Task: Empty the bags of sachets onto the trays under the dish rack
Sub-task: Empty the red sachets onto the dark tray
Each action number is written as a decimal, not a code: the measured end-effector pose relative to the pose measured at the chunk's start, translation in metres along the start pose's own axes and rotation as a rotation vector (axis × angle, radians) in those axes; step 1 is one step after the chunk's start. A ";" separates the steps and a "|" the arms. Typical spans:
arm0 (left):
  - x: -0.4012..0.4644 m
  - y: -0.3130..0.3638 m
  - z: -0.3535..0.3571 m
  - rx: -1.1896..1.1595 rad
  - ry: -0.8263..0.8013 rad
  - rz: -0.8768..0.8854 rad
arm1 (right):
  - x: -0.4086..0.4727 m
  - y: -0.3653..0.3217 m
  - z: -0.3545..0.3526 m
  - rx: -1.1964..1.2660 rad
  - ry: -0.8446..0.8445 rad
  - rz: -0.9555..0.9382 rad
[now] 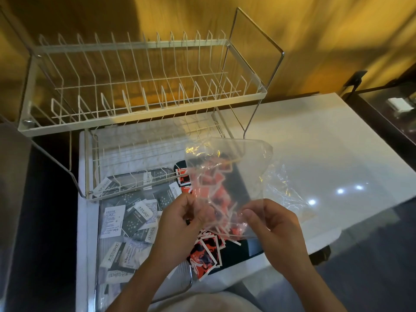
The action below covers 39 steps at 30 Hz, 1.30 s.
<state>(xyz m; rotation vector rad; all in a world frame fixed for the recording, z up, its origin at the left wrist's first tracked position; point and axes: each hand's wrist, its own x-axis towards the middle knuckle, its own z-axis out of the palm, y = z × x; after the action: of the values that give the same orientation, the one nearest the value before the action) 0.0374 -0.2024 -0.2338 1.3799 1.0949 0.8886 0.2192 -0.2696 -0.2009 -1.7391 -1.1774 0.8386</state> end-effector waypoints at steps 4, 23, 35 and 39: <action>-0.002 0.005 -0.002 -0.043 0.026 0.060 | -0.001 -0.002 -0.001 0.002 0.026 -0.025; -0.006 -0.007 -0.004 -0.214 0.101 -0.111 | -0.008 0.001 -0.003 0.119 -0.059 0.101; -0.005 -0.007 -0.005 -0.225 0.160 -0.208 | -0.014 0.012 -0.005 -0.041 -0.143 0.137; -0.006 -0.003 -0.005 -0.236 0.164 -0.223 | -0.013 0.011 -0.005 -0.015 -0.146 0.129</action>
<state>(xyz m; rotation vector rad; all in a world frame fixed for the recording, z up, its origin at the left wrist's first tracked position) 0.0310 -0.2065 -0.2363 0.9839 1.1998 0.9457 0.2231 -0.2853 -0.2085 -1.8058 -1.1780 1.0516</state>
